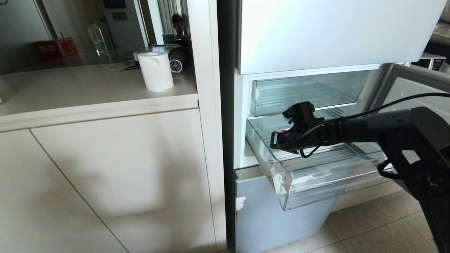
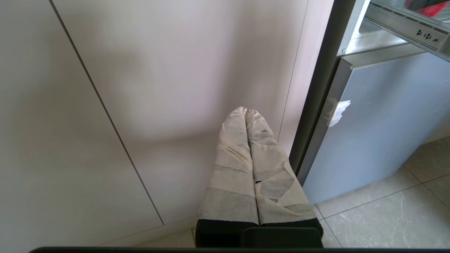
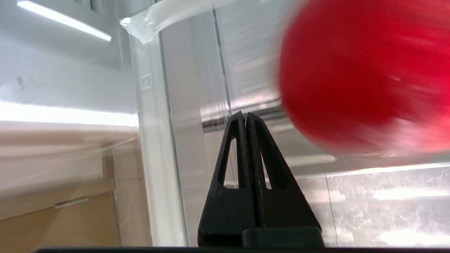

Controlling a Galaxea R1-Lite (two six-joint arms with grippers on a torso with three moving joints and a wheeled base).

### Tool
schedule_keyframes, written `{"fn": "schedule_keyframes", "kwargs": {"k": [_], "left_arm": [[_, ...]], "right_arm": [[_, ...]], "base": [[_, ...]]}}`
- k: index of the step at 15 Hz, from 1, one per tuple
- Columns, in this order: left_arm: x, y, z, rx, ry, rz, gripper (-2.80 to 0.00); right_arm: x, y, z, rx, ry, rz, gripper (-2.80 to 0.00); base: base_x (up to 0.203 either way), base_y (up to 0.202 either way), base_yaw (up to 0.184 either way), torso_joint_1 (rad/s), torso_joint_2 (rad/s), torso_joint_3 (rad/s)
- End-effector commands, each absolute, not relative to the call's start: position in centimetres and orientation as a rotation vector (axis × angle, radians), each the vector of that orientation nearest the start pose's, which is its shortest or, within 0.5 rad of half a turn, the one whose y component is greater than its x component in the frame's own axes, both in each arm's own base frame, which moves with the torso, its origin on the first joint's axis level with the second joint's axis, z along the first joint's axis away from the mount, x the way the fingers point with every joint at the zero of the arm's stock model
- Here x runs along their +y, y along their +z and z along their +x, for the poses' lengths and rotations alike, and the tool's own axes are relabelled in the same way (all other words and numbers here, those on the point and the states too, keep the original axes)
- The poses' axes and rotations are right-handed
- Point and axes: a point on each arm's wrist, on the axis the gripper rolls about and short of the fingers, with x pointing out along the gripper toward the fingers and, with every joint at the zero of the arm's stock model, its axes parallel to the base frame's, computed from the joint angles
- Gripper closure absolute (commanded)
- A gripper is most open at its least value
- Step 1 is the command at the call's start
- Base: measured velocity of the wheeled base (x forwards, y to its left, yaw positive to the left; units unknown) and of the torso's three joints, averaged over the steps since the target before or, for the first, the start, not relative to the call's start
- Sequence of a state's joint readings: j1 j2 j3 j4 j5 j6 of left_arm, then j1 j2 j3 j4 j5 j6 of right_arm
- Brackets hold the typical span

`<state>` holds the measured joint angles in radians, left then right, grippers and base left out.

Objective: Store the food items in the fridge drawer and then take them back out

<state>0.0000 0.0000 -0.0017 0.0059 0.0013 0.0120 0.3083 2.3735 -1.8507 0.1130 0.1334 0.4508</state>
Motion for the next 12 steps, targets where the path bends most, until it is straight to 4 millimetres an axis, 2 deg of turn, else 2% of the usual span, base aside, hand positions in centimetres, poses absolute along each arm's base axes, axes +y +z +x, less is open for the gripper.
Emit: {"fn": "schedule_keyframes", "kwargs": {"k": [1, 5, 6, 10, 12], "left_arm": [[0.0, 7.5, -2.3, 0.005, 0.002, 0.012, 0.00], [0.0, 7.5, -2.3, 0.004, 0.002, 0.012, 0.00], [0.0, 7.5, -2.3, 0.005, 0.002, 0.012, 0.00], [0.0, 7.5, -2.3, 0.005, 0.002, 0.012, 0.00], [0.0, 7.5, -2.3, 0.005, 0.002, 0.012, 0.00]], "right_arm": [[14.7, 13.9, 45.3, 0.718, 0.275, 0.376, 0.00], [13.7, 15.0, 45.2, 0.674, 0.217, 0.352, 0.00], [13.1, 15.5, 45.1, 0.660, 0.211, 0.343, -2.80], [12.3, 18.4, 43.4, 0.618, 0.218, 0.340, -2.80], [10.5, 19.2, 43.3, 0.597, 0.186, 0.350, -2.80]], "base": [[0.000, 0.000, 0.000, 0.000, 0.00, 0.000], [0.000, 0.000, 0.000, 0.000, 0.00, 0.000], [0.000, 0.000, 0.000, 0.000, 0.00, 0.000], [0.000, 0.000, 0.000, 0.000, 0.00, 0.000], [0.000, 0.000, 0.000, 0.000, 0.00, 0.000]]}}
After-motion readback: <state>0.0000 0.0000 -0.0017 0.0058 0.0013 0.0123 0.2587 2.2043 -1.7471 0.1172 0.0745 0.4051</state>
